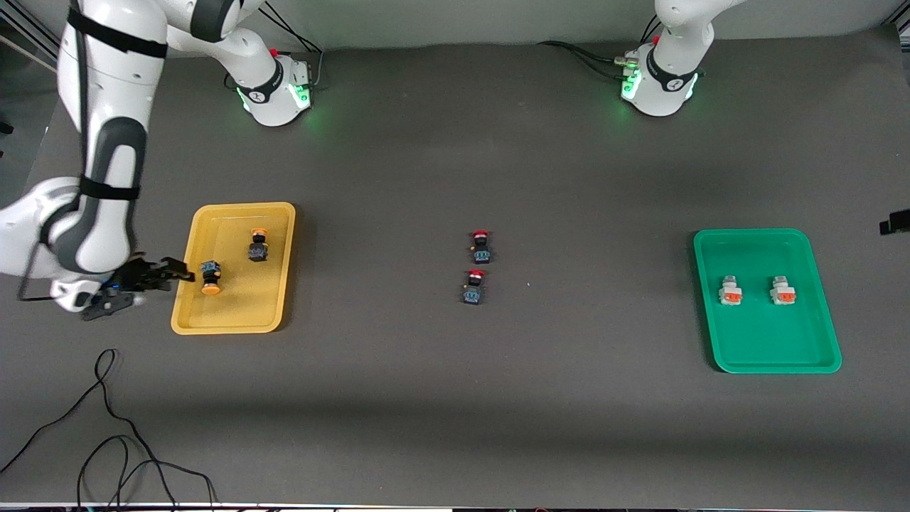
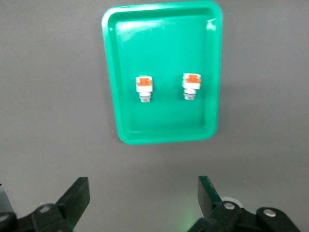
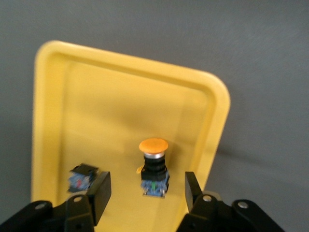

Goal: Place green and yellow buttons in trays

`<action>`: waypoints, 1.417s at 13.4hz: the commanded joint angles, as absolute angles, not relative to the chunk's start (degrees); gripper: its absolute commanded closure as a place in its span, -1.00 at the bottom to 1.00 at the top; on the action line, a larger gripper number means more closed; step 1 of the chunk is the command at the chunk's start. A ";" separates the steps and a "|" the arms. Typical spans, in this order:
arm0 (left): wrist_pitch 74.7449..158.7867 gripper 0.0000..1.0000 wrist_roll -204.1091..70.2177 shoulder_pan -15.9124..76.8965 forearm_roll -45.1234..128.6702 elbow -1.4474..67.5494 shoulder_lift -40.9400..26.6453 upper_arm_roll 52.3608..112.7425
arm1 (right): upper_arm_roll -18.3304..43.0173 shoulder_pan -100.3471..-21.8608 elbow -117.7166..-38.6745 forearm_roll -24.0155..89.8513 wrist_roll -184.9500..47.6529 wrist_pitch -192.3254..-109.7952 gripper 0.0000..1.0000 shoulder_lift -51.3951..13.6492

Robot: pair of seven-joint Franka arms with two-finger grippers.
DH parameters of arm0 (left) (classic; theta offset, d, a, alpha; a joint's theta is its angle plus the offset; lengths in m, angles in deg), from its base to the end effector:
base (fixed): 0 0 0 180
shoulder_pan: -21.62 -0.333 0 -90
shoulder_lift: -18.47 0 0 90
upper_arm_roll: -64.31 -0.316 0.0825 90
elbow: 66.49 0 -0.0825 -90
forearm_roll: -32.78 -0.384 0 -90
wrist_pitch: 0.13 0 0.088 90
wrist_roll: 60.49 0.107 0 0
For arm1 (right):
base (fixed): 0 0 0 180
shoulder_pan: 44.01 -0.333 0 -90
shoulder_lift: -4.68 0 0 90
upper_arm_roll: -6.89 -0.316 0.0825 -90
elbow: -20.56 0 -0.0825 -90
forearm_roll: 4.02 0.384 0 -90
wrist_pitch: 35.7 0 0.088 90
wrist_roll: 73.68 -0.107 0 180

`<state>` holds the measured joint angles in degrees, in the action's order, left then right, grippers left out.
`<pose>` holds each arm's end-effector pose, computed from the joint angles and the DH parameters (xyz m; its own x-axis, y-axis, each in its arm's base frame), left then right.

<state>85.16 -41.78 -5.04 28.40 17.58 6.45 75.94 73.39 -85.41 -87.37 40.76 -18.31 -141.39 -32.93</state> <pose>0.5767 0.1759 0.5469 0.9806 -0.0658 -0.1844 -0.0620 -0.9977 0.0265 0.5774 -0.1509 0.3133 0.9745 0.2165 -0.0589 0.1980 -0.9534 -0.2276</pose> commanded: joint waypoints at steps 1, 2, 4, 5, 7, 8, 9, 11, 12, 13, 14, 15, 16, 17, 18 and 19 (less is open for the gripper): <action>82.67 -0.99 -42.64 -1.08 31.19 19.64 11.43 75.48 | 77.37 -85.66 -77.91 37.73 -26.20 -130.58 -0.67 -31.53; 82.57 -0.99 -45.52 1.20 31.29 20.26 12.66 75.30 | 78.77 -85.75 -74.22 37.65 -28.22 -127.93 -0.89 -31.44; 82.57 -0.99 -52.90 7.61 31.29 21.31 14.60 74.16 | 81.94 -85.84 -66.32 35.64 -31.65 -121.26 -0.99 -31.36; 82.57 -0.99 -55.81 10.86 31.29 22.19 15.56 73.03 | 83.34 -85.67 -62.10 34.84 -33.84 -116.78 -0.99 -31.36; 83.10 -0.99 -59.60 16.93 31.29 23.95 17.59 70.39 | 85.11 -84.61 -55.23 34.66 -35.27 -110.26 -0.99 -30.92; 83.27 -0.99 -60.40 18.61 31.37 24.13 18.12 69.68 | 86.68 -84.79 -53.28 34.22 -36.75 -108.15 -0.99 -30.83; 83.36 -0.99 -60.58 19.41 31.46 24.13 18.21 69.68 | 87.92 -85.31 -51.79 33.96 -37.81 -106.82 -0.99 -30.74; 83.45 -0.99 -60.58 19.34 33.21 24.04 18.73 69.76 | 90.29 -85.40 -50.63 33.87 -39.04 -104.97 -0.99 -30.65; 83.36 -0.99 -60.58 18.98 34.26 23.69 18.82 69.76 | 91.09 -85.49 -50.54 33.87 -39.23 -104.44 -0.99 -30.57; 83.10 -0.99 -60.58 18.98 34.36 23.52 18.83 69.76 | 91.62 -85.58 -50.63 33.87 -39.40 -103.56 -0.99 -30.57; 83.01 -0.99 -60.58 18.98 34.36 23.34 18.83 69.76 | 91.79 -85.84 -50.72 33.87 -40.27 -102.60 -0.99 -30.57; 82.92 -0.99 -60.58 18.98 34.28 23.34 18.83 69.68 | 91.36 -86.10 -50.80 33.78 -41.94 -101.98 -0.99 -30.57; 82.84 -0.99 -60.58 18.98 34.10 23.25 18.91 69.68 | 90.40 -86.11 -50.98 33.60 -44.13 -101.63 -0.99 -29.69; 82.84 -0.99 -60.58 18.98 33.75 23.25 18.91 69.76 | 87.08 -84.63 -50.28 32.47 -46.67 -101.36 -0.99 -28.29; 82.75 -0.99 -60.58 18.98 33.57 23.25 18.91 69.76 | 83.31 -82.78 -50.19 29.76 -48.26 -101.44 -0.99 -26.45; 82.57 -0.99 -60.58 18.98 33.49 23.25 18.91 69.76 | 79.09 -81.81 -50.19 26.86 -48.80 -101.88 -0.99 -24.35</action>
